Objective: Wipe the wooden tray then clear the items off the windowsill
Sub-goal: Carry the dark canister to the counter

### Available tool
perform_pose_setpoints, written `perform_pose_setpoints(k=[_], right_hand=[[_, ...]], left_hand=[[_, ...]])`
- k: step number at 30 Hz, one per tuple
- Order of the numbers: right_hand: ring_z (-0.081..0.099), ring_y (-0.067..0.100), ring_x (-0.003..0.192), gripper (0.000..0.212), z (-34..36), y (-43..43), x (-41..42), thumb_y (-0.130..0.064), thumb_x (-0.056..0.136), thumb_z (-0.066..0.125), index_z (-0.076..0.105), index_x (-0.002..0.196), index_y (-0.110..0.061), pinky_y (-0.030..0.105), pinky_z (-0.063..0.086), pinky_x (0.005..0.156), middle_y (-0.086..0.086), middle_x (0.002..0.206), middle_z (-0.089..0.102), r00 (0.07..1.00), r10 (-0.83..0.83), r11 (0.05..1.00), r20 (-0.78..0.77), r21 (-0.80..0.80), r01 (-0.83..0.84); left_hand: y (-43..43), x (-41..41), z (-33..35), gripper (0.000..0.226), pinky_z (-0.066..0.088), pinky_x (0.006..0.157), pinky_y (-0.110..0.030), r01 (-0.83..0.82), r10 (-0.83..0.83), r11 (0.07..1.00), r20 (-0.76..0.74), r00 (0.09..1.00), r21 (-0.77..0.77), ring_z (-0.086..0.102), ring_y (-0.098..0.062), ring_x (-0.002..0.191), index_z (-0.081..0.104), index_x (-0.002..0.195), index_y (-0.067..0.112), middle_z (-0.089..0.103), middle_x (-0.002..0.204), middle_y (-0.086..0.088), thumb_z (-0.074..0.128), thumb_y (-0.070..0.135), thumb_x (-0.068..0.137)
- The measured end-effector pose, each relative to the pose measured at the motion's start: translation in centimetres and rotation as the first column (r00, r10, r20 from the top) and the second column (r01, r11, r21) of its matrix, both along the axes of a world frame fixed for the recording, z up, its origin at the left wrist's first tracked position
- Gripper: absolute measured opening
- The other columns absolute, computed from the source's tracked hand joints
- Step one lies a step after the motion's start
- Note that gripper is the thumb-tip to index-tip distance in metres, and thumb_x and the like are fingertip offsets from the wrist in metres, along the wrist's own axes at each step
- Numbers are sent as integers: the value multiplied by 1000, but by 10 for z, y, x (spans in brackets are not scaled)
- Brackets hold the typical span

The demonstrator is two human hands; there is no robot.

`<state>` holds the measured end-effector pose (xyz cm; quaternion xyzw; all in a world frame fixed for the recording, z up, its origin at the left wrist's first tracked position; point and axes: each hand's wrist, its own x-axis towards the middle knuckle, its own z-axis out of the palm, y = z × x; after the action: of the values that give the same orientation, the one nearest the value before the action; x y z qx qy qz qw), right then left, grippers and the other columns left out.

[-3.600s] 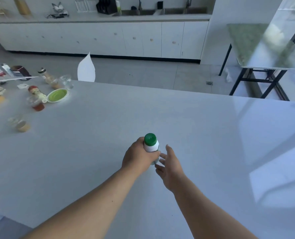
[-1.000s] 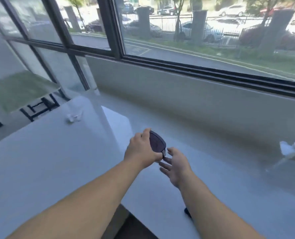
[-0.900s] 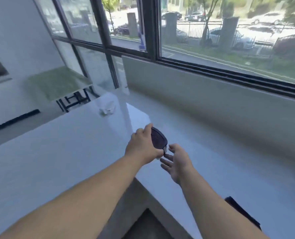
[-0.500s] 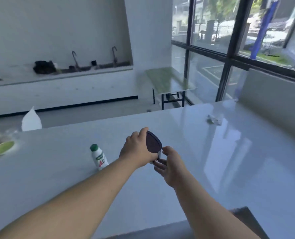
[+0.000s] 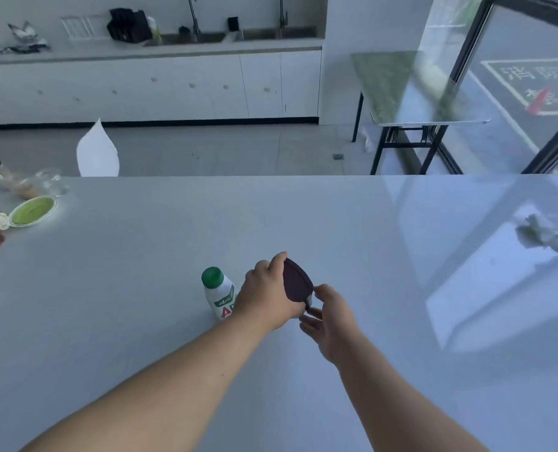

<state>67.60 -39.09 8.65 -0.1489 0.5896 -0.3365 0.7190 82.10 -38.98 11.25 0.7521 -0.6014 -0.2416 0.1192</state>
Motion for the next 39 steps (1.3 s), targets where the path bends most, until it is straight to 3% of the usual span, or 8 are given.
perform_pose_setpoints(k=[10,14,17,20,23,25,31,39], right_hand=[[60,30,81,35,-53,-30,16,-24,80,61,58,95,8,40,48,78,11,90,62,999,35,992,26,124,-38],[65,25,92,36,-47,-20,14,-36,96,53,62,117,-8,46,58,95,3,110,65,975,118,992,-190,73,-105],[58,23,112,56,-24,5,-6,-46,97,48,50,146,-20,41,49,96,0,136,61,770,201,944,-605,-89,-317],[39,27,143,71,13,40,-40,-61,94,44,41,154,-23,42,36,113,1,156,48,428,117,847,-896,-135,-514],[33,27,146,83,60,97,-88,-76,87,37,42,153,-25,43,31,119,-1,154,48,35,1,798,-999,-20,-602],[34,29,145,89,87,140,-121,-81,82,35,42,151,-25,45,31,119,0,151,50,-103,-35,814,-994,32,-580],[39,30,140,92,146,280,-218,-82,79,40,42,151,-25,45,35,114,2,148,52,-226,-67,930,-972,21,-366],[39,28,141,91,170,473,-346,-79,84,43,38,154,-23,44,36,115,3,152,49,-246,-69,996,-967,-52,-74]], left_hand=[[-27,13,-42,109,49,100,-42,3,-9,995,54,999,101,47,-32,130,23,158,30,47,144,-7,77,62,69],[-23,9,-34,112,47,104,-45,54,-63,994,96,993,91,42,-33,135,22,159,28,40,153,-5,74,71,68],[-8,2,-9,94,43,106,-42,183,-184,983,147,972,17,40,-29,137,39,152,25,44,153,0,67,73,76],[9,-5,26,76,42,107,-40,322,-316,947,170,934,-9,44,-25,136,48,146,28,56,142,6,64,66,82],[39,-24,66,78,41,110,-44,439,-421,896,194,886,-62,40,-23,140,46,149,31,52,147,9,62,68,81],[61,-47,90,85,40,110,-44,512,-484,854,216,848,-96,38,-23,142,43,151,32,46,153,9,61,73,79],[148,-156,143,92,39,112,-45,699,-667,692,211,715,-180,36,-25,145,38,154,31,42,159,6,63,74,77],[293,-336,169,88,40,112,-44,887,-864,396,232,447,-238,36,-25,145,41,154,31,43,159,7,66,70,78]])
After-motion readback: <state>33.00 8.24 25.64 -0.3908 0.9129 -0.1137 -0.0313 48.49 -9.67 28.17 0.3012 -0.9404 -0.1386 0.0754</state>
